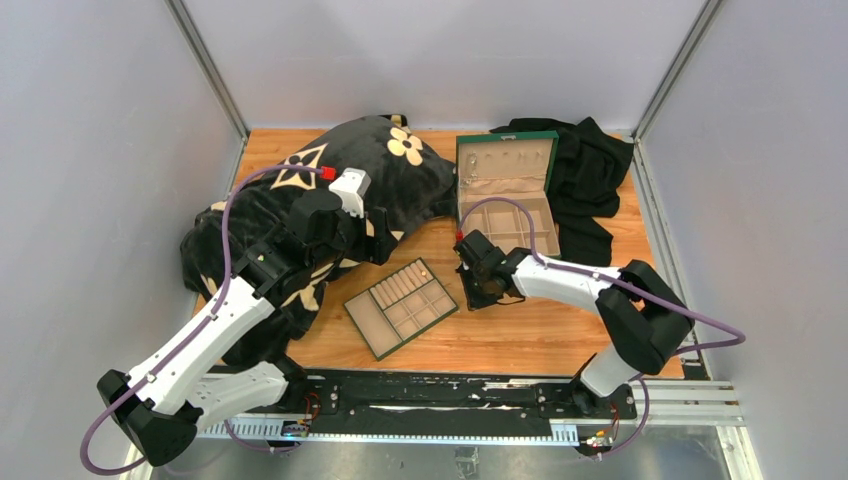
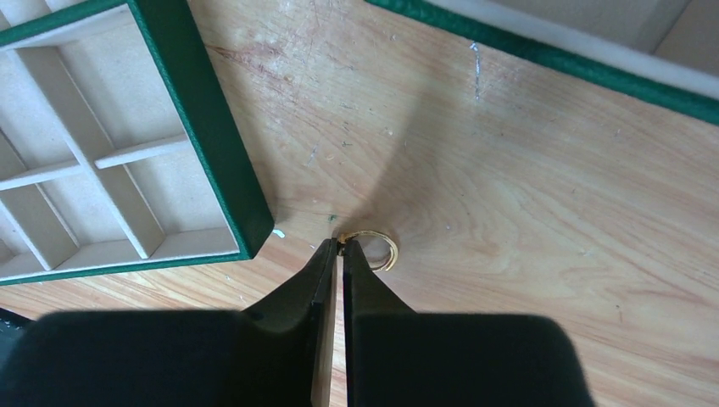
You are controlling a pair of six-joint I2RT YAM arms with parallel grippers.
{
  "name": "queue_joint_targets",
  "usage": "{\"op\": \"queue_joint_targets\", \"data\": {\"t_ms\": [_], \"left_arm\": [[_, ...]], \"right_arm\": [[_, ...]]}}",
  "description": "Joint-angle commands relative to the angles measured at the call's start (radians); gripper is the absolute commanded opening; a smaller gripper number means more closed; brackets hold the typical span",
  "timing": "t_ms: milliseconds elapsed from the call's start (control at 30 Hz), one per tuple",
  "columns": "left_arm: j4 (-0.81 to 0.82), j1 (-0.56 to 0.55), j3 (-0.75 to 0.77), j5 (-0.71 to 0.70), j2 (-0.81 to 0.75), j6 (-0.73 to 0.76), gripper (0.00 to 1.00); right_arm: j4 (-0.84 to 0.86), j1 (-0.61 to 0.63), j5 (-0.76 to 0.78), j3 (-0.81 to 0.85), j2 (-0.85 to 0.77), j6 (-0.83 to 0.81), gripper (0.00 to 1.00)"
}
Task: Organize the mixed jewelry
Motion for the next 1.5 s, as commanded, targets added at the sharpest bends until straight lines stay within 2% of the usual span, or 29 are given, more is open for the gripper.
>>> {"op": "queue_joint_targets", "data": {"t_ms": [0, 200, 433, 900, 1000, 1133, 1233, 1467], "left_arm": [[0.013, -0.005, -0.006, -0.001, -0.007, -0.005, 0.78], [0.021, -0.005, -0.018, 0.014, -0.002, -0.019, 0.79], [0.043, -0.005, -0.039, 0.063, 0.022, -0.078, 0.79], [0.081, -0.002, -0.079, 0.288, 0.182, -0.276, 0.76], [0.147, -0.002, -0.102, 0.378, 0.228, -0.340, 0.74], [0.217, -0.002, -0.123, 0.452, 0.292, -0.408, 0.70], [0.247, -0.003, -0.122, 0.500, 0.341, -0.425, 0.68], [0.374, -0.008, -0.153, 0.552, 0.375, -0.487, 0.64]], "right_arm": [[-0.028, 0.004, 0.006, 0.021, -0.022, -0.003, 0.05], [-0.047, 0.004, 0.010, 0.015, -0.063, -0.003, 0.00], [0.014, 0.005, -0.027, -0.027, -0.134, -0.014, 0.00], [0.216, 0.004, -0.172, -0.118, -0.341, -0.106, 0.00], [0.230, 0.006, -0.189, -0.132, -0.379, -0.157, 0.00], [0.328, 0.009, -0.250, -0.199, -0.464, -0.241, 0.00], [0.409, 0.027, -0.224, -0.262, -0.535, -0.301, 0.00], [0.383, 0.056, -0.225, -0.249, -0.567, -0.375, 0.00]]}}
